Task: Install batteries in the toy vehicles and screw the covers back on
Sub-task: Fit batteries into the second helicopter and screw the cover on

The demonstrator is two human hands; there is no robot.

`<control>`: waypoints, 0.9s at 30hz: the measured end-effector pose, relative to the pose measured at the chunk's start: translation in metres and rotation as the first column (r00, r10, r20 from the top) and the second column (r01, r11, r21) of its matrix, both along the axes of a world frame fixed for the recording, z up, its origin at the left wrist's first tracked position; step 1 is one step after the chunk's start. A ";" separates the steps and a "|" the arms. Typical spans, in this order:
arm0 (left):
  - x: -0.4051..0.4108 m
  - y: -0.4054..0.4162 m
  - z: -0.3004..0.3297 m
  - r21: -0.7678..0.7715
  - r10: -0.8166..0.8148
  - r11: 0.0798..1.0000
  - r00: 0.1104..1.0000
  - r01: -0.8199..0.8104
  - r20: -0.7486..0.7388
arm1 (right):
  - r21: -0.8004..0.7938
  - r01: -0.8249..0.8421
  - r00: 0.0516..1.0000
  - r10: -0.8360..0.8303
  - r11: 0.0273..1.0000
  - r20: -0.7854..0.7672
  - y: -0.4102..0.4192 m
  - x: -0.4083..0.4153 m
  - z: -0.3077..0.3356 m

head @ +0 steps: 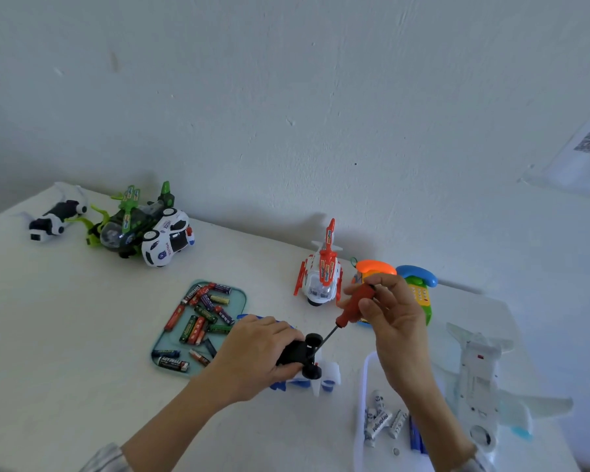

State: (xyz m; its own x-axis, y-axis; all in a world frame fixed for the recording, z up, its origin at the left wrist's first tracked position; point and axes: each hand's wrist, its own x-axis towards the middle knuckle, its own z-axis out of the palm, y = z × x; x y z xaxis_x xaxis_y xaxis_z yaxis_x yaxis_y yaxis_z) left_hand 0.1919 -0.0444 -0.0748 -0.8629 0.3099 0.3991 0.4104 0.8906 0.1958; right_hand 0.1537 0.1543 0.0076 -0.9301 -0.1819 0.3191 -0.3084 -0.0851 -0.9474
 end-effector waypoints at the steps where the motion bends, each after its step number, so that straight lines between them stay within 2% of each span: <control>1: 0.000 0.002 0.000 -0.002 0.025 1.000 1.000 -0.025 -0.007 | -0.001 -0.006 1.000 0.006 1.000 0.000 0.000 -0.001 0.000; 7: -0.001 0.009 -0.004 -0.014 0.118 0.993 0.992 -0.119 -0.039 | -0.051 0.019 0.999 -0.021 0.999 -0.031 -0.006 0.000 0.007; 10: 0.000 0.009 -0.004 -0.017 0.128 0.991 0.990 -0.129 -0.051 | 0.002 -0.010 0.996 0.011 1.000 -0.092 -0.003 0.000 0.002; 13: -0.002 0.009 -0.002 -0.021 0.127 0.992 0.990 -0.128 -0.054 | -0.008 -0.041 0.996 0.041 0.999 -0.082 -0.001 -0.002 0.000; 16: -0.002 0.009 0.001 -0.033 0.126 0.991 0.990 -0.128 -0.056 | 0.075 -0.014 0.994 0.022 0.997 -0.108 -0.003 -0.004 0.001; 19: 0.001 0.010 0.001 -0.039 0.132 0.990 0.990 -0.134 -0.055 | -0.024 -0.025 0.994 0.023 0.999 -0.107 -0.007 -0.004 -0.001; 21: 0.003 0.011 0.001 -0.023 0.130 0.991 0.990 -0.131 -0.048 | -0.002 -0.014 0.994 0.014 1.000 -0.105 -0.009 -0.006 -0.001; 25: 0.005 0.013 0.002 -0.014 0.135 0.991 0.990 -0.136 -0.047 | -0.042 -0.150 0.988 0.147 0.988 -0.052 -0.010 -0.008 -0.002; 27: 0.006 0.013 0.002 -0.010 0.137 0.990 0.990 -0.138 -0.043 | -0.022 -0.132 0.990 0.131 0.991 -0.058 -0.011 -0.008 -0.002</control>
